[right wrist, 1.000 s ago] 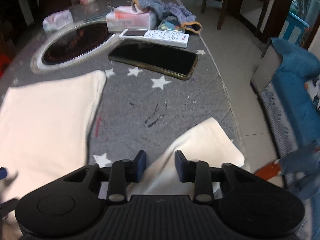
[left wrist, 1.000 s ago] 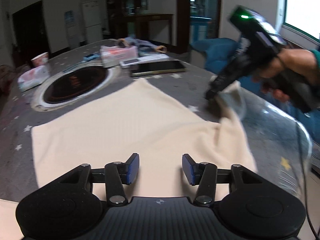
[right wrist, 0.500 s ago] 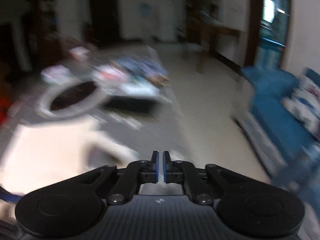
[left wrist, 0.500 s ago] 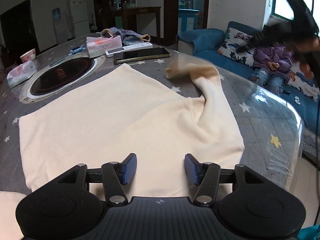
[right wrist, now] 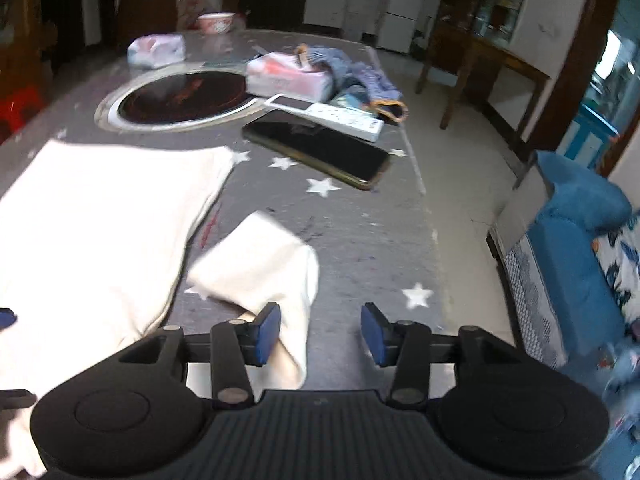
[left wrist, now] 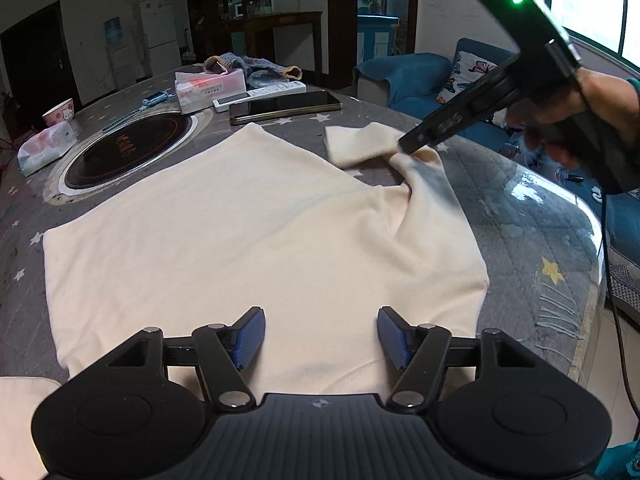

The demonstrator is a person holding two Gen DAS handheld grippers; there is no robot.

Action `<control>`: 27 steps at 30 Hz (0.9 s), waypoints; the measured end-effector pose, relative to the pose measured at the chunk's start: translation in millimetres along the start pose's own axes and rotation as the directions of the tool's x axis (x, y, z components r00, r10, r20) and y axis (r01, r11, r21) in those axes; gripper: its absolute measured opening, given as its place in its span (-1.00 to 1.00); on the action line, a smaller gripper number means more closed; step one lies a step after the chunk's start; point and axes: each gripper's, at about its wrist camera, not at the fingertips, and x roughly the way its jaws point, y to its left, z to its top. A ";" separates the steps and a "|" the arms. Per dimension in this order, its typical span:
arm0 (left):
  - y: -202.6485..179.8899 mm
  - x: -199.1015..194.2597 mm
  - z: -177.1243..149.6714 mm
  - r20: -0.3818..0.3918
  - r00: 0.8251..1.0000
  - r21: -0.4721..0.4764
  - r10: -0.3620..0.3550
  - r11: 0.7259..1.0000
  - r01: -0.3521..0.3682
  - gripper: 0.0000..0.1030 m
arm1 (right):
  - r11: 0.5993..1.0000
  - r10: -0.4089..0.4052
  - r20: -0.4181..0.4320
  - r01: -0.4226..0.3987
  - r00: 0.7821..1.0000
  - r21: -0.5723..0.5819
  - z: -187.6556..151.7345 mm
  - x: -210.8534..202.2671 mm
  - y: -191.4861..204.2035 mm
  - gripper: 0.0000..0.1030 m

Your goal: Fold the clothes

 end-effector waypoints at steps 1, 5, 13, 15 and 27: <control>0.3 -0.1 -0.6 0.002 1.000 0.000 -0.001 1.000 0.001 0.31 | 1.000 -0.002 -0.011 0.002 1.000 -0.022 1.9 4.8 5.5 -0.12; 0.0 0.0 -0.7 0.003 1.000 0.002 0.002 1.000 -0.002 0.34 | 0.999 -0.028 0.005 0.028 1.000 -0.021 3.0 13.1 7.5 -0.16; -0.8 -0.6 -1.8 0.004 1.000 0.003 0.009 1.000 -0.009 0.39 | 0.997 0.055 0.041 -0.053 0.998 -0.050 2.4 3.0 13.7 0.07; -1.3 -0.7 -2.2 0.004 1.000 0.002 0.010 1.000 -0.010 0.39 | 0.996 0.039 0.024 -0.037 0.999 -0.081 2.3 9.2 19.8 0.08; 0.7 0.1 -3.2 0.006 1.000 -0.001 0.010 1.000 -0.010 0.42 | 0.992 -0.120 0.119 0.115 0.986 0.048 -1.0 -7.6 -13.7 -0.81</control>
